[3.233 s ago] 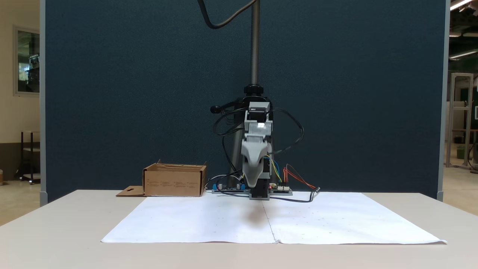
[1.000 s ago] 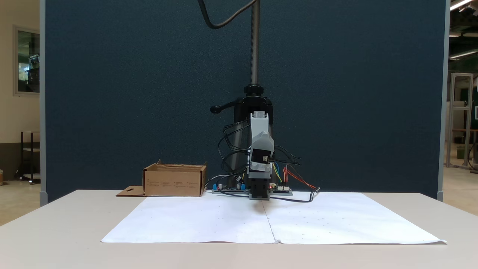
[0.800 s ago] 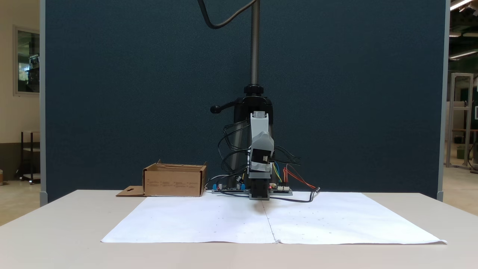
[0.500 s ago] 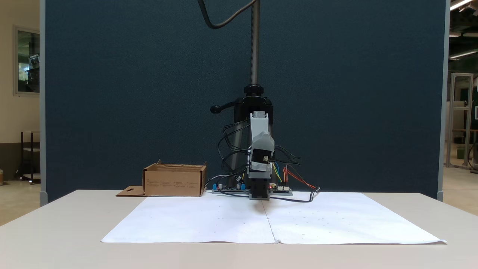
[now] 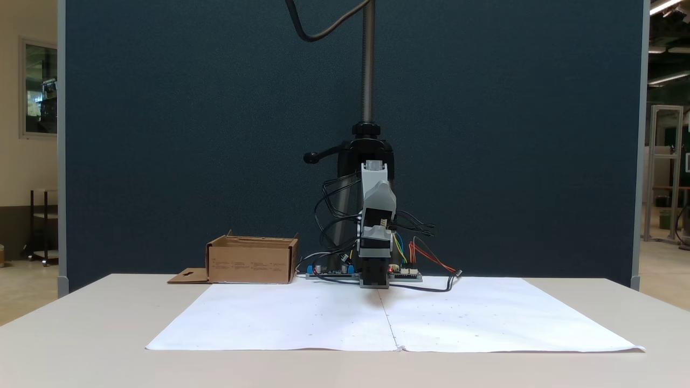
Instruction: Grasp a green dice and put it in the bin.
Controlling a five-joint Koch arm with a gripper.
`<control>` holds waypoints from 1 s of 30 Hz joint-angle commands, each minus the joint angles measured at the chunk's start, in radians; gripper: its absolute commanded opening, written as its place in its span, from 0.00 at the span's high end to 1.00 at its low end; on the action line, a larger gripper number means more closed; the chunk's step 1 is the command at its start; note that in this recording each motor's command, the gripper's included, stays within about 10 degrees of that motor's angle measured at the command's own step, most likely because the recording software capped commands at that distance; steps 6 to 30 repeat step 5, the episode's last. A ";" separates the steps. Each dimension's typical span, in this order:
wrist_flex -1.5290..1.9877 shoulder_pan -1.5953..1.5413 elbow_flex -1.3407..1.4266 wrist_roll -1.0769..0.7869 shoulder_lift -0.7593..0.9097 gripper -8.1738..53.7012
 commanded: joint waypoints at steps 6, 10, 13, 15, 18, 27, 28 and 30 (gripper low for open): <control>-0.092 0.015 0.071 -0.003 0.114 0.14; -0.092 0.015 0.071 -0.003 0.114 0.14; -0.092 0.015 0.071 -0.003 0.114 0.14; -0.092 0.015 0.071 -0.003 0.114 0.14; -0.092 0.015 0.071 -0.003 0.114 0.14; -0.092 0.015 0.071 -0.003 0.114 0.14; -0.092 0.015 0.071 -0.003 0.114 0.14; -0.092 0.015 0.071 -0.003 0.114 0.14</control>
